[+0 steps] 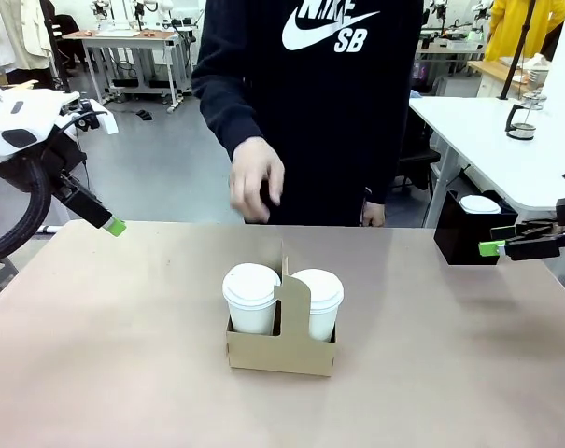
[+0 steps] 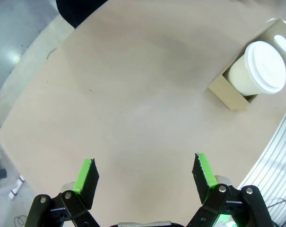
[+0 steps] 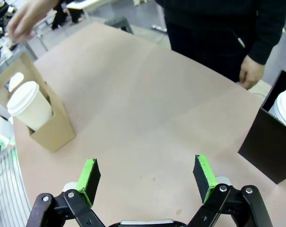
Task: Pour a drink into a cup and package it in a carrier.
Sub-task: Insert the held 600 ml Paper Cup into the Cup Carrier.
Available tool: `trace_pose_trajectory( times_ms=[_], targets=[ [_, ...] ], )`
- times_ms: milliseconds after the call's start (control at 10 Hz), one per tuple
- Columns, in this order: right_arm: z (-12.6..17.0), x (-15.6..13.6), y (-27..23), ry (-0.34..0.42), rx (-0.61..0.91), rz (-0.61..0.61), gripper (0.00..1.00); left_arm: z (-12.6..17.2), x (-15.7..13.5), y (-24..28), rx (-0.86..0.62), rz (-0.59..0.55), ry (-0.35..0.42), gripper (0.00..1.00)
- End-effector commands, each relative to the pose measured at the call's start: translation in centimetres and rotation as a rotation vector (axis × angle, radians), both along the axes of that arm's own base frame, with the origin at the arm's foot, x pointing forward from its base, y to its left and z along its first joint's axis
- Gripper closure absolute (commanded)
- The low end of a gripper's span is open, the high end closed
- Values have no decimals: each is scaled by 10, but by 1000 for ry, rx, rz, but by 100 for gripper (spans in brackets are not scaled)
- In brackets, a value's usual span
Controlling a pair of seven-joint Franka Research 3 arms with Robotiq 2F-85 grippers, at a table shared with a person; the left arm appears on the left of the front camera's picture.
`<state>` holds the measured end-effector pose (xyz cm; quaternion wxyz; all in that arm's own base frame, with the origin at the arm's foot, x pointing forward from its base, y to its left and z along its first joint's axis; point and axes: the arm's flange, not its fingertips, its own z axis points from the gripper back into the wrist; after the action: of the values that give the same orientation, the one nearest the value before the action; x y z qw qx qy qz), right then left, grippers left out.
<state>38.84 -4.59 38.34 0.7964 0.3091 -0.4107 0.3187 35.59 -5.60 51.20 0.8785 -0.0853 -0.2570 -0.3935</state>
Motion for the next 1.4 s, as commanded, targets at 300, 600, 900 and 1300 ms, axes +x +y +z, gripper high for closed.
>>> trace_pose_trajectory(
  times_ms=[300, 600, 900, 1300],
  targets=[
    [0, 0, 0, -4, 9, 5, 0, 1, 0, 0, -6, 7, 0, 0],
    [0, 0, 0, -4, 9, 5, 0, 1, 0, 0, -6, 7, 0, 0],
    [0, 0, 0, -4, 9, 5, 0, 1, 0, 0, -6, 7, 0, 0],
    [0, 0, 0, -4, 9, 5, 0, 1, 0, 0, -6, 7, 0, 0]
  ],
)
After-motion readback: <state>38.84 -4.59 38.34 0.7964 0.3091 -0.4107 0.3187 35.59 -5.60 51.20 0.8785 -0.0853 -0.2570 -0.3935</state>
